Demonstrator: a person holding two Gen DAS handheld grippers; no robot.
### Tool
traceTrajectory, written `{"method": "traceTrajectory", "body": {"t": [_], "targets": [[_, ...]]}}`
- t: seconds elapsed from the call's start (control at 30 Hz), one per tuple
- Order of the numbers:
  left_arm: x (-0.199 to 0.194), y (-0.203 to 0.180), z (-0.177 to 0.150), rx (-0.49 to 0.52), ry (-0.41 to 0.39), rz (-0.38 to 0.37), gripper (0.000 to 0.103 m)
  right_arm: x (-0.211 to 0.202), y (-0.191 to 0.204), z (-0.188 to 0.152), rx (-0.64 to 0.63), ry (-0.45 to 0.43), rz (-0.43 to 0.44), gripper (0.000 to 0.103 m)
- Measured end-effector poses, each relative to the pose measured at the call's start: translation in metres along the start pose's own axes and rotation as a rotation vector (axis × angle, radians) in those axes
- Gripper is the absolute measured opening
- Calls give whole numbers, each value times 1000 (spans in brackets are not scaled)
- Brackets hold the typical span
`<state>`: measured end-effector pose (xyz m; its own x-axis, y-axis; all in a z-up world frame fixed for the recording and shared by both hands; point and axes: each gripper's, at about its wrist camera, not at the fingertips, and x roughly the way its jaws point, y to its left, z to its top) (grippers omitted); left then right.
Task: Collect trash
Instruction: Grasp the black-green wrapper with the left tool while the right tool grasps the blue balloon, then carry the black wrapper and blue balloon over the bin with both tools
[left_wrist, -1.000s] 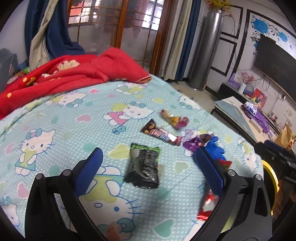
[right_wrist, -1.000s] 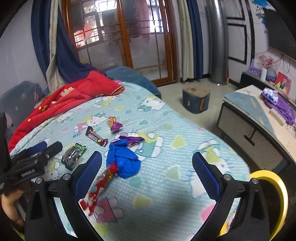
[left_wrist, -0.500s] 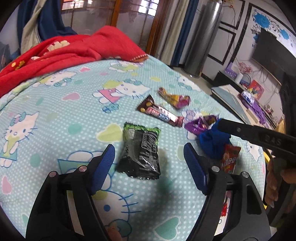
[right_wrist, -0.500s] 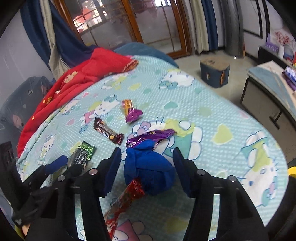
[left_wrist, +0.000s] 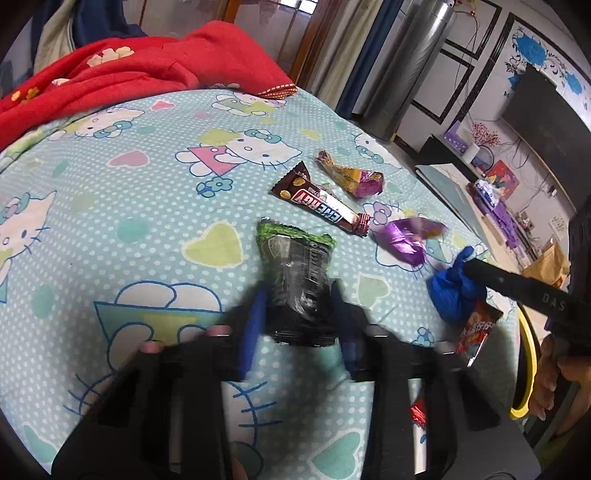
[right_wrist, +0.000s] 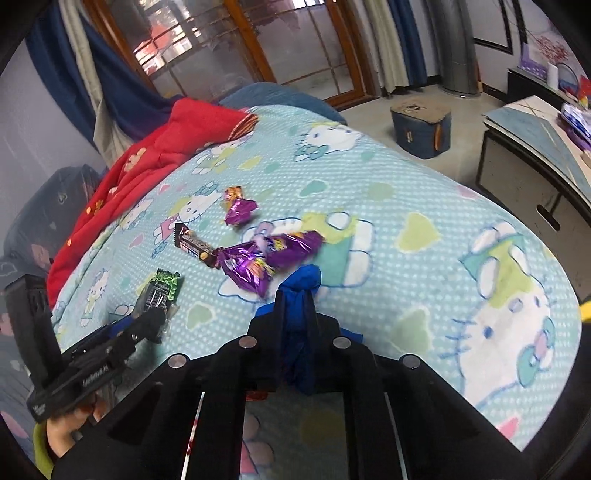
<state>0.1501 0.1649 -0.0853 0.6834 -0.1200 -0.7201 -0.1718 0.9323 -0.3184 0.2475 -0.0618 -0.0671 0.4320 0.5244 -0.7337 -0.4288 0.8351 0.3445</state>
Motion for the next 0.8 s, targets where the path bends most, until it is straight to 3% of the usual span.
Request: {"method": "traceTrajectory", "body": {"t": [0.13, 0.37, 0.8], "targets": [[-3, -9, -1, 37, -9, -15, 19, -16, -15, -8, 40, -30, -6, 9], [-24, -38, -4, 138, -90, -35, 18, -51, -32, -24, 75, -129, -24, 7], [-47, -96, -11, 190, -130, -183, 18, -104, -52, -41, 87, -231, -45, 6]]}}
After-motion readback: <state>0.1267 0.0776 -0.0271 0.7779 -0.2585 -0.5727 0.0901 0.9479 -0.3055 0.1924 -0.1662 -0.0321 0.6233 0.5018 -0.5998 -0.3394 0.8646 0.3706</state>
